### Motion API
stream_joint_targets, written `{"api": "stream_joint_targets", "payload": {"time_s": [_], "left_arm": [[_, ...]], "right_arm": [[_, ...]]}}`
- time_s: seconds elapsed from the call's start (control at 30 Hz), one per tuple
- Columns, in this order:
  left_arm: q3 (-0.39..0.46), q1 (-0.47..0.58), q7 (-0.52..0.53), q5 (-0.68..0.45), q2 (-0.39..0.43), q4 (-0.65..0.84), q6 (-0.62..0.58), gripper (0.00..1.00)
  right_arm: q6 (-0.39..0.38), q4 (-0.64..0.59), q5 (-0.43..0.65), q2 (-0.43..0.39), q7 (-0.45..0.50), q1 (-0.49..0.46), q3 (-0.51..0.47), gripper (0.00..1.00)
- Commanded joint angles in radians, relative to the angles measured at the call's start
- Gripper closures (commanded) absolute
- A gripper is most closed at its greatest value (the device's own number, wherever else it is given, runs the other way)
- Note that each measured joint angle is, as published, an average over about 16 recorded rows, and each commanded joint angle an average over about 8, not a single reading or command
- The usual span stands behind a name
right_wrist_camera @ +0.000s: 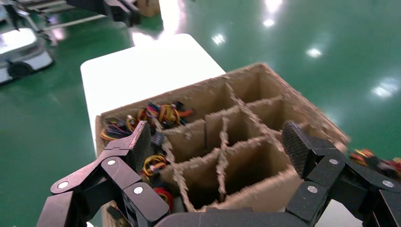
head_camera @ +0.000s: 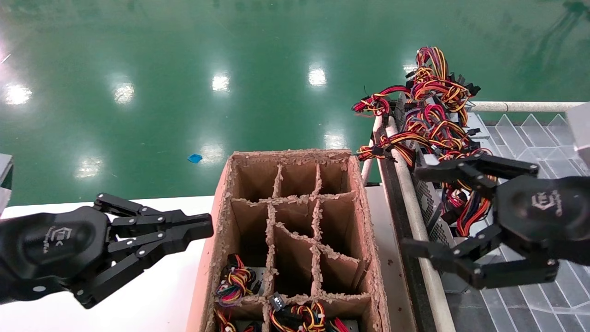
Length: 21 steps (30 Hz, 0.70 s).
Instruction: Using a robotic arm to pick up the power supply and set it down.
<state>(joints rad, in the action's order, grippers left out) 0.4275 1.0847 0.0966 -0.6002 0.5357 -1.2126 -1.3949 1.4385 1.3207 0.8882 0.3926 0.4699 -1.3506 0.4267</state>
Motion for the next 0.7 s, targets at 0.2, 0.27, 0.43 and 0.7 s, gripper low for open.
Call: {"api": "stream_joint_targets", "payload": {"time_s": [0.2, 0.27, 0.43, 0.7], "left_arm": [[0.000, 0.000, 0.000, 0.000, 0.000, 0.000, 0.000, 0.00], [0.000, 0.000, 0.000, 0.000, 0.000, 0.000, 0.000, 0.00], [0.000, 0.000, 0.000, 0.000, 0.000, 0.000, 0.000, 0.00], [0.000, 0.000, 0.000, 0.000, 0.000, 0.000, 0.000, 0.00]], "right_arm": [[0.014, -0.009, -0.038, 0.052, -0.068, 0.066, -0.035, 0.00], [0.018, -0.011, -0.049, 0.068, -0.087, 0.085, -0.045, 0.00], [0.028, -0.018, -0.076, 0.105, -0.136, 0.133, -0.071, 0.00], [0.043, -0.028, -0.119, 0.166, -0.214, 0.209, -0.111, 0.00]]}}
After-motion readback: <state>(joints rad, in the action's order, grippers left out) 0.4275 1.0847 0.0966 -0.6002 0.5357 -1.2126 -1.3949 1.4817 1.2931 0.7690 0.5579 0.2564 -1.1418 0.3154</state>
